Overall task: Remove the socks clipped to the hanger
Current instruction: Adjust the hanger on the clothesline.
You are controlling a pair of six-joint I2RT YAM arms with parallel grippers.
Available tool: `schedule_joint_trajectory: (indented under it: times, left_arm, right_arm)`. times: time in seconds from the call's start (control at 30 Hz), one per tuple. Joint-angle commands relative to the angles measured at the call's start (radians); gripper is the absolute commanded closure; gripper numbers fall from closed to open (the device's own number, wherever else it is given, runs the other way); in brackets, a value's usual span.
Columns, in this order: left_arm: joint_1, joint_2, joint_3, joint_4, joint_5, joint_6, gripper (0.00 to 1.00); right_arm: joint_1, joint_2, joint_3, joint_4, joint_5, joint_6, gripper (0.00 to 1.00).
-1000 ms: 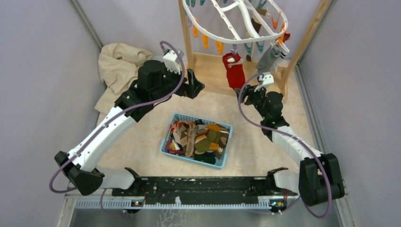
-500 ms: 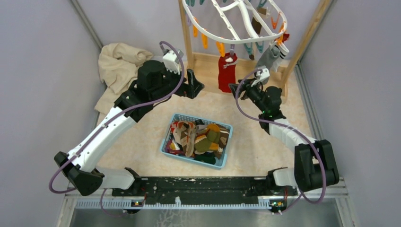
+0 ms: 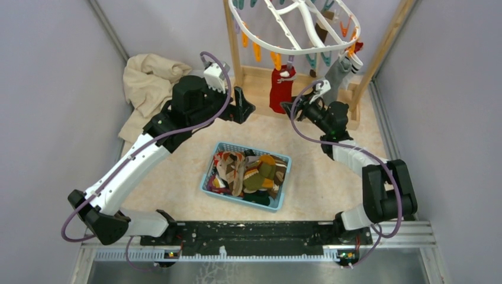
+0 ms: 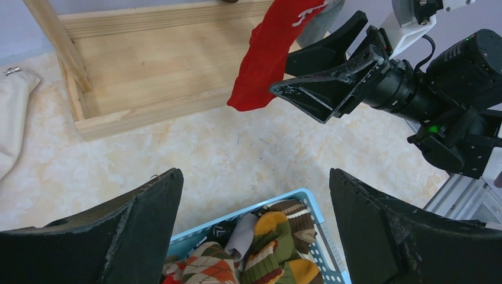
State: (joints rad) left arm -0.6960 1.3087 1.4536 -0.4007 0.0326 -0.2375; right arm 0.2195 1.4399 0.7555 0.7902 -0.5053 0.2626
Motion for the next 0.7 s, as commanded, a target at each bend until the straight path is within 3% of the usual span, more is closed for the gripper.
schedule_joint_trajectory:
  times: [0.0,0.23,0.43,0.57,0.67]
  left_arm:
    - [-0.004,0.001,0.022,-0.005,-0.011,0.016,0.01]
    - [-0.004,0.006,0.037,-0.021,-0.019,0.027,0.01]
    - [-0.003,0.011,0.045,-0.026,-0.023,0.030,0.01]
    - [-0.003,0.014,0.045,-0.026,-0.020,0.028,0.01]
    - [-0.005,0.017,0.045,-0.024,-0.016,0.026,0.01]
  right_arm:
    - [-0.008,0.025,0.048,0.090,-0.038,0.015,0.46]
    - [-0.008,0.073,0.060,0.116,-0.034,0.007,0.40]
    - [-0.007,0.083,0.055,0.145,-0.040,0.025,0.50]
    - [-0.007,0.049,0.034,0.128,-0.033,0.020,0.42]
    - [-0.008,0.013,0.021,0.105,-0.026,0.006,0.41]
